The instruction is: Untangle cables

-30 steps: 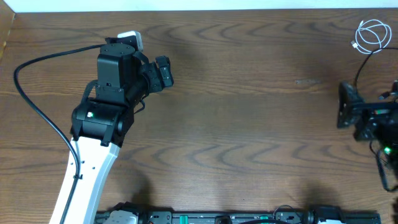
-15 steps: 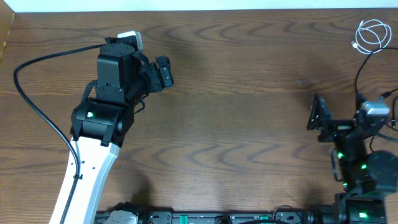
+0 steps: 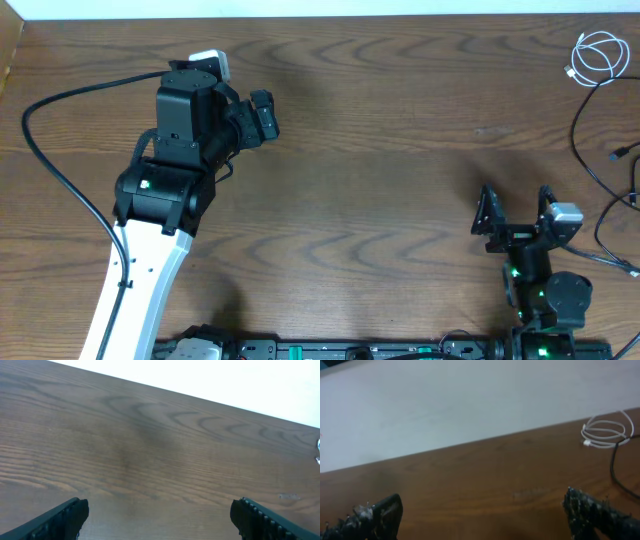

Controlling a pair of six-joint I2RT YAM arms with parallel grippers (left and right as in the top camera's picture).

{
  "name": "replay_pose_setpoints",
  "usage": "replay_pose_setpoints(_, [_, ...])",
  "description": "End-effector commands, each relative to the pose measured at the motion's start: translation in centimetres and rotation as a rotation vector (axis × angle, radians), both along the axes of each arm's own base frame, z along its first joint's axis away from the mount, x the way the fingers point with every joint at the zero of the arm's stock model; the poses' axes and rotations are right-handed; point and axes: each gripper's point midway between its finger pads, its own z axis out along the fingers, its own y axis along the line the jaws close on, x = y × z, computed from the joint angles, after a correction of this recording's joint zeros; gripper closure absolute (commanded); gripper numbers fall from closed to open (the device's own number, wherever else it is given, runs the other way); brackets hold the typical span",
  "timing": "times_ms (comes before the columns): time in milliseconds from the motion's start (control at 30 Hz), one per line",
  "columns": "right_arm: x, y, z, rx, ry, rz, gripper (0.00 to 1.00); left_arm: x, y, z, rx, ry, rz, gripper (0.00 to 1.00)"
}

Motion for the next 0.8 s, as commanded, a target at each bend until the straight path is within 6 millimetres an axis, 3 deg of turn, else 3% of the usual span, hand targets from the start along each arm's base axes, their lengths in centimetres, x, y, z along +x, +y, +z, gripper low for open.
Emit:
replay_pose_setpoints(0, [-0.2, 0.0, -1.0, 0.000, 0.011, -0.003, 0.01, 0.2, 0.2, 0.5, 0.021, -0.016, -0.002, 0.04])
replay_pose_setpoints(200, [-1.1, 0.1, -4.0, -0.031, 0.124, 0.001, 0.01, 0.2, 0.2, 0.5, 0.021, -0.016, -0.002, 0.04])
replay_pose_setpoints(333, [-1.2, 0.2, -2.6, -0.043, 0.065, 0.003, 0.01, 0.2, 0.2, 0.5, 0.021, -0.016, -0.002, 0.04])
replay_pose_setpoints(767, [-1.2, 0.2, -2.7, -0.043, 0.068, 0.002, 0.01, 0.2, 0.2, 0.5, 0.021, -0.016, -0.002, 0.04])
